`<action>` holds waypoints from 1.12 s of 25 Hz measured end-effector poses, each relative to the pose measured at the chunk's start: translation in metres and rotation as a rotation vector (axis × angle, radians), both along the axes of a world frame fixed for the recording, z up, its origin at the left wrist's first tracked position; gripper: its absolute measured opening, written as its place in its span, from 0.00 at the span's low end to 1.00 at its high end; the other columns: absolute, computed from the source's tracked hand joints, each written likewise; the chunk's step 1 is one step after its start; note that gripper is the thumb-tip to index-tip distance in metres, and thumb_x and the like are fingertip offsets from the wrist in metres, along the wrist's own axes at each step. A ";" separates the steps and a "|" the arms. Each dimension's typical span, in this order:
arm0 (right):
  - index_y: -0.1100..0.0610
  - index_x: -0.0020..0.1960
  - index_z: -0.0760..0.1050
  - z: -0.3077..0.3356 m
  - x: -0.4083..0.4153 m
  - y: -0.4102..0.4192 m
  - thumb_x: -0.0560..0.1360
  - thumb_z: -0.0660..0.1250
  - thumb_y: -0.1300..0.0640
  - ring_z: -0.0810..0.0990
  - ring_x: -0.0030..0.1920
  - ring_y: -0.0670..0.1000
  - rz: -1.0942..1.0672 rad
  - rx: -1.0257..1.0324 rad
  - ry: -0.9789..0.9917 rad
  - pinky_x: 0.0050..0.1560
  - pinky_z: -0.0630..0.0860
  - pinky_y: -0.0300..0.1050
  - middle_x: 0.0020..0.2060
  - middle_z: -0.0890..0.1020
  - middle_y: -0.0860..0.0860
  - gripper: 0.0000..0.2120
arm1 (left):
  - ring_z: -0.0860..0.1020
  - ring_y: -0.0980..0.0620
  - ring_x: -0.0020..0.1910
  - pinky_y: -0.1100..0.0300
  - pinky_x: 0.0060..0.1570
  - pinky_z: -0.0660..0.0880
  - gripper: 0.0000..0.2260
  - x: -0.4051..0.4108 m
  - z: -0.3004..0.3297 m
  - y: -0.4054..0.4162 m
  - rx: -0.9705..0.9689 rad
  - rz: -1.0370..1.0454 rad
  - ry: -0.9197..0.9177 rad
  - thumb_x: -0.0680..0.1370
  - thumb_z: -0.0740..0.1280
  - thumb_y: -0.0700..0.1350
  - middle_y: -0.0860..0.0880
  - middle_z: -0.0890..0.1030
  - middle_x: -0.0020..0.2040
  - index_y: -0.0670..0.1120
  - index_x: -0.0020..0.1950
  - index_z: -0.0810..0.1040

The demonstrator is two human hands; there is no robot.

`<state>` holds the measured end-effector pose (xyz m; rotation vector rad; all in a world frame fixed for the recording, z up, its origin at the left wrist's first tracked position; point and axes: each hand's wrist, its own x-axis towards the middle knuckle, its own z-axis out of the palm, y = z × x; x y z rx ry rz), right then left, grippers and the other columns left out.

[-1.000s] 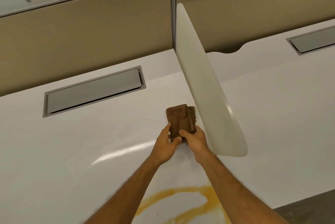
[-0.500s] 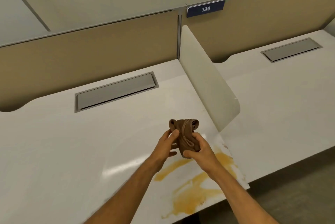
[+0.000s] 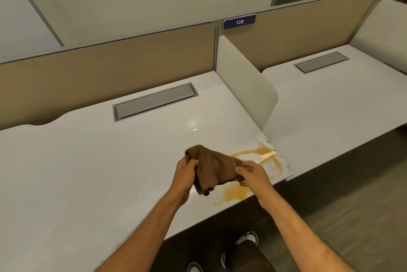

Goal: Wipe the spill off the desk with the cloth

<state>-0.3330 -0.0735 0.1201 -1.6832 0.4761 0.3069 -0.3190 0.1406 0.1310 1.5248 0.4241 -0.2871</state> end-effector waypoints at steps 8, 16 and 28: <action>0.42 0.73 0.69 0.026 -0.043 0.023 0.72 0.72 0.38 0.72 0.68 0.45 0.148 0.075 -0.153 0.62 0.71 0.46 0.68 0.74 0.42 0.31 | 0.84 0.47 0.50 0.59 0.40 0.83 0.12 -0.038 0.028 0.003 -0.253 0.025 -0.015 0.85 0.58 0.38 0.46 0.85 0.50 0.48 0.57 0.80; 0.46 0.61 0.80 0.024 -0.064 0.041 0.64 0.80 0.40 0.86 0.54 0.50 0.226 0.255 -0.155 0.56 0.83 0.51 0.54 0.87 0.49 0.28 | 0.86 0.45 0.53 0.53 0.47 0.84 0.12 -0.067 0.035 0.013 -0.467 -0.086 0.024 0.80 0.65 0.45 0.44 0.87 0.53 0.45 0.58 0.84; 0.40 0.56 0.79 0.043 -0.076 0.034 0.69 0.78 0.51 0.84 0.53 0.49 0.208 0.078 -0.225 0.47 0.84 0.43 0.51 0.84 0.46 0.17 | 0.72 0.60 0.71 0.60 0.69 0.68 0.33 -0.066 0.026 0.030 0.148 -0.200 -0.351 0.72 0.74 0.56 0.63 0.74 0.70 0.59 0.76 0.68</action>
